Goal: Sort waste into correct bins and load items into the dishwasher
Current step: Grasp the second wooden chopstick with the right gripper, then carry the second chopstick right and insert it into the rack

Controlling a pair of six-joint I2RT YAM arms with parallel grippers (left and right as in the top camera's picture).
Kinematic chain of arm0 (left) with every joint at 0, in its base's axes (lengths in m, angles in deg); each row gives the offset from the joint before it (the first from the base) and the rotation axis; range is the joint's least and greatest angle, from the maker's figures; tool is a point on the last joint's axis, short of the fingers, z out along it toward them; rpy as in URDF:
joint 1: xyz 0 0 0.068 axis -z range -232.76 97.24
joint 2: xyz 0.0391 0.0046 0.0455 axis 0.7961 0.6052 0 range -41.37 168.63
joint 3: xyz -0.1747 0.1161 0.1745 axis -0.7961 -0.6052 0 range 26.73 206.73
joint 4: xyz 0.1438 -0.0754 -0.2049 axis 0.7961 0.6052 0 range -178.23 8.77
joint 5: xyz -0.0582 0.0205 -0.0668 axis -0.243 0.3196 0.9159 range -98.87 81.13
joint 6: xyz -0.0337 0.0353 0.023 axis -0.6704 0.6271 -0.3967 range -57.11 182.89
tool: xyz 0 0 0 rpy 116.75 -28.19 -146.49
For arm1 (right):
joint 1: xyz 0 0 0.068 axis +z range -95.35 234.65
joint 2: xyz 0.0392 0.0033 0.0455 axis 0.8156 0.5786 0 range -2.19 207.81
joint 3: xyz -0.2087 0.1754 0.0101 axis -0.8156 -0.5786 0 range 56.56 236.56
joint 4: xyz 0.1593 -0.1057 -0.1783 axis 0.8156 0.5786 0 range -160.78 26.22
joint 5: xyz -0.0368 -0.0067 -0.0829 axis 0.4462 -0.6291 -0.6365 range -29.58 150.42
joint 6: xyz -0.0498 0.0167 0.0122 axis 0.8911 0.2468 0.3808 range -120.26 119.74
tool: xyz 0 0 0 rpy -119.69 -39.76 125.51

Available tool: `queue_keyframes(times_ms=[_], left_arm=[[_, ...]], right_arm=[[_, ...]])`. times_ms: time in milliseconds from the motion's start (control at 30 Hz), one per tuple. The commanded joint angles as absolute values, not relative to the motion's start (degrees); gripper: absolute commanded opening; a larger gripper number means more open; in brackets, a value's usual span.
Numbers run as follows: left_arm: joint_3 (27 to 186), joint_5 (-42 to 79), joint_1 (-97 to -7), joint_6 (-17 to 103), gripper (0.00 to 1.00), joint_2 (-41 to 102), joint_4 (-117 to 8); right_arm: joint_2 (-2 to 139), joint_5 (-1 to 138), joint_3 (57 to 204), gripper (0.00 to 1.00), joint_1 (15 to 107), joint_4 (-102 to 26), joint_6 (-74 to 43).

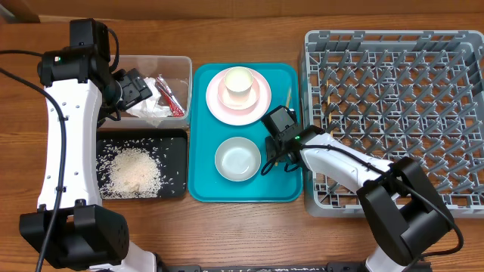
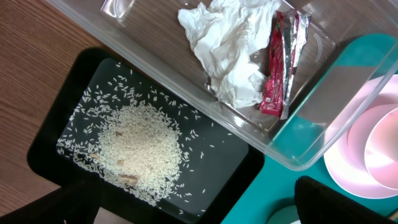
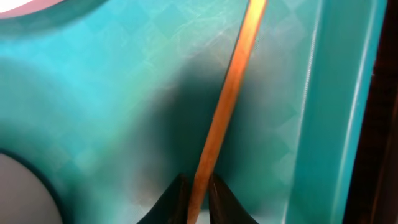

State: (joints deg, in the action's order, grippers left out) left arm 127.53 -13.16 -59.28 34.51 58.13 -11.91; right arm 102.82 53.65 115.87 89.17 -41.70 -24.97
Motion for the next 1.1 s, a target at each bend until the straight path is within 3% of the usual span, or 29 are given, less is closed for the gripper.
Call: queue_keyframes(times_ms=[0, 467, 1067], left_arm=[[128.79, -13.34, -59.43, 34.57, 1.00, 57.96, -11.96], [128.79, -13.34, -59.43, 34.57, 1.00, 57.96, -11.96], [128.79, -13.31, -59.43, 34.57, 1.00, 57.96, -11.96]], right_arm=[[104.46, 57.13, 114.69, 0.13, 89.30, -40.85, -24.18], [104.41, 57.11, 115.84, 0.04, 88.65, -39.69, -24.24], [104.22, 57.13, 138.40, 0.04, 80.39, -18.23, -23.94]])
